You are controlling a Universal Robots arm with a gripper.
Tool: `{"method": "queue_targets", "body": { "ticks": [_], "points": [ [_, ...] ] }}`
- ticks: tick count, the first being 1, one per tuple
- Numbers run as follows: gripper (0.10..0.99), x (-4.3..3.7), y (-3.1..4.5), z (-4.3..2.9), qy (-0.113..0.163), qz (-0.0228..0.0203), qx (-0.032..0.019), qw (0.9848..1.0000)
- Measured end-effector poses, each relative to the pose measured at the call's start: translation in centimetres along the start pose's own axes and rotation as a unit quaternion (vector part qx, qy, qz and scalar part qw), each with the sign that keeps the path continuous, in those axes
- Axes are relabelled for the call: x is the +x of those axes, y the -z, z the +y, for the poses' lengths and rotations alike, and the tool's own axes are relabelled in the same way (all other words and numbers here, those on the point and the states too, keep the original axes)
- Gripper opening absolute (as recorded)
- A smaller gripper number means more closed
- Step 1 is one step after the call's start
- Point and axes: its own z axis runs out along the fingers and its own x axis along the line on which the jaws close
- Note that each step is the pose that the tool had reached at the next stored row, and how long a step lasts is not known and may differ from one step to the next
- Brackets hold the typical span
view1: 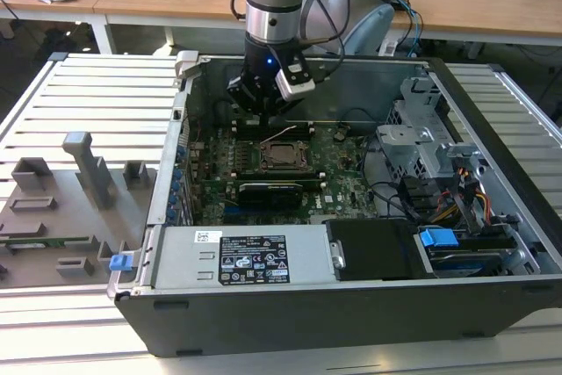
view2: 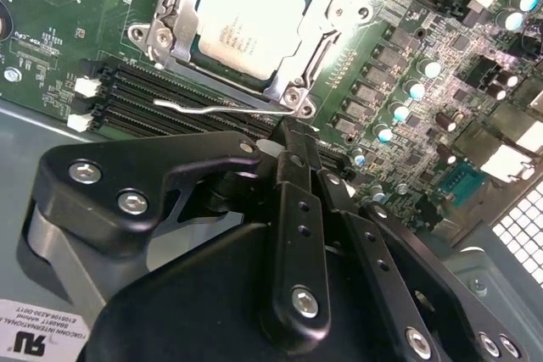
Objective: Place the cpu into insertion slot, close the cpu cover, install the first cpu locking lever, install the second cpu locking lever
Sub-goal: 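Install the first cpu locking lever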
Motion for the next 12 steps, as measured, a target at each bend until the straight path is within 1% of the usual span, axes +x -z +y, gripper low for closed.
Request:
{"method": "queue_targets", "body": {
  "ticks": [2, 3, 4, 5, 12],
  "points": [
    [0.106, -0.01, -0.11, 0.03, 0.015, -0.0002, 0.0005, 0.9999],
    [0.106, -0.01, -0.13, 0.03, 0.027, -0.0004, 0.0008, 0.9996],
    [0.106, -0.02, -0.19, 0.04, 0.046, -0.0007, 0.0012, 0.9989],
    [0.106, -0.04, -0.21, 0.07, 0.051, -0.0008, 0.0013, 0.9987],
    [0.106, -0.23, -0.39, 0.45, 0.055, -0.001, 0.0004, 0.9985]
  ]
}}
